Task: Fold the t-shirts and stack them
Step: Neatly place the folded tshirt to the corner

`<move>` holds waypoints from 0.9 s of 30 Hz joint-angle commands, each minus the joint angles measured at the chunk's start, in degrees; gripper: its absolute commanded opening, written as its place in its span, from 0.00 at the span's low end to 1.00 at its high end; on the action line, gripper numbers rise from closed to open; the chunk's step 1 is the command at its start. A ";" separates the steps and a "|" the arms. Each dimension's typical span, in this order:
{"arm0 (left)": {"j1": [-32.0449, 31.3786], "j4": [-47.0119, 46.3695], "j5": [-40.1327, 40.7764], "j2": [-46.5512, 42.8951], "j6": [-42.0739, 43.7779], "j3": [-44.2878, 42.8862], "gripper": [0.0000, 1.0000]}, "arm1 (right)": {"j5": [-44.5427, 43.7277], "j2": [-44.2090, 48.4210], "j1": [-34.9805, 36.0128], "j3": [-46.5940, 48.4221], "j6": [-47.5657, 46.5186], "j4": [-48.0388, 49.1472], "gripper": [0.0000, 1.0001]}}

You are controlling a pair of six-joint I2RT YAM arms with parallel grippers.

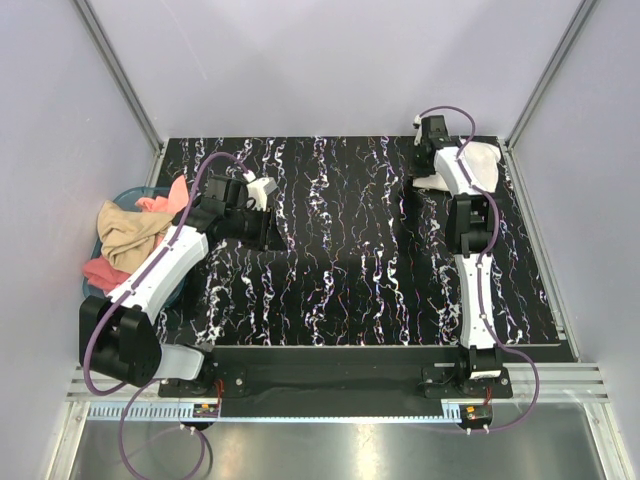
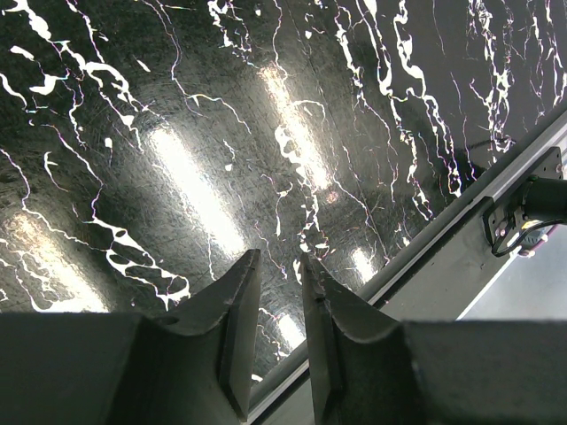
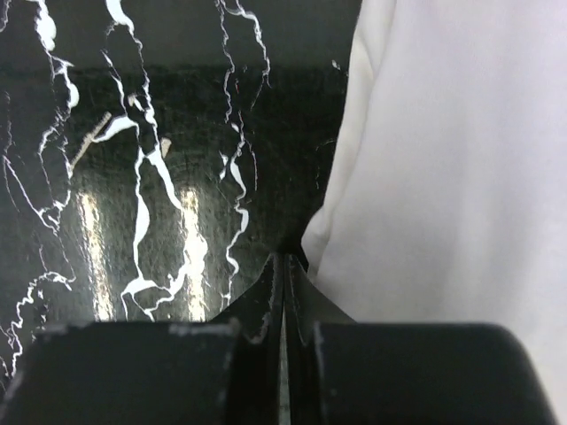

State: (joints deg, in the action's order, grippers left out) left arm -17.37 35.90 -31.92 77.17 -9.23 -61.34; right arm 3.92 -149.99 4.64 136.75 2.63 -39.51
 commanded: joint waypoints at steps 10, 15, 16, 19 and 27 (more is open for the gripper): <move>-0.30 -2.24 -1.04 -0.79 0.18 -0.45 0.30 | -9.11 6.29 0.10 -6.67 -2.37 -2.24 0.03; -0.30 -2.24 -0.60 -1.05 0.18 -0.18 0.30 | -10.07 7.79 0.01 -10.10 -4.92 -1.89 0.03; -0.21 -2.24 -0.51 -1.05 0.18 -0.18 0.30 | -10.60 7.70 0.01 -10.01 -4.83 -1.89 0.03; -0.30 -2.24 -0.51 -0.79 0.18 -0.09 0.30 | -11.22 7.00 -0.07 -9.40 -4.57 -1.80 0.03; -0.30 -2.24 -0.59 -0.44 0.36 -0.53 0.30 | -8.06 6.90 -0.86 -6.58 -2.99 -3.64 0.03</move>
State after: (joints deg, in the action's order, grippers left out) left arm -17.41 35.90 -31.90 77.19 -9.21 -61.34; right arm -3.86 -144.77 4.51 128.05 -0.56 -40.12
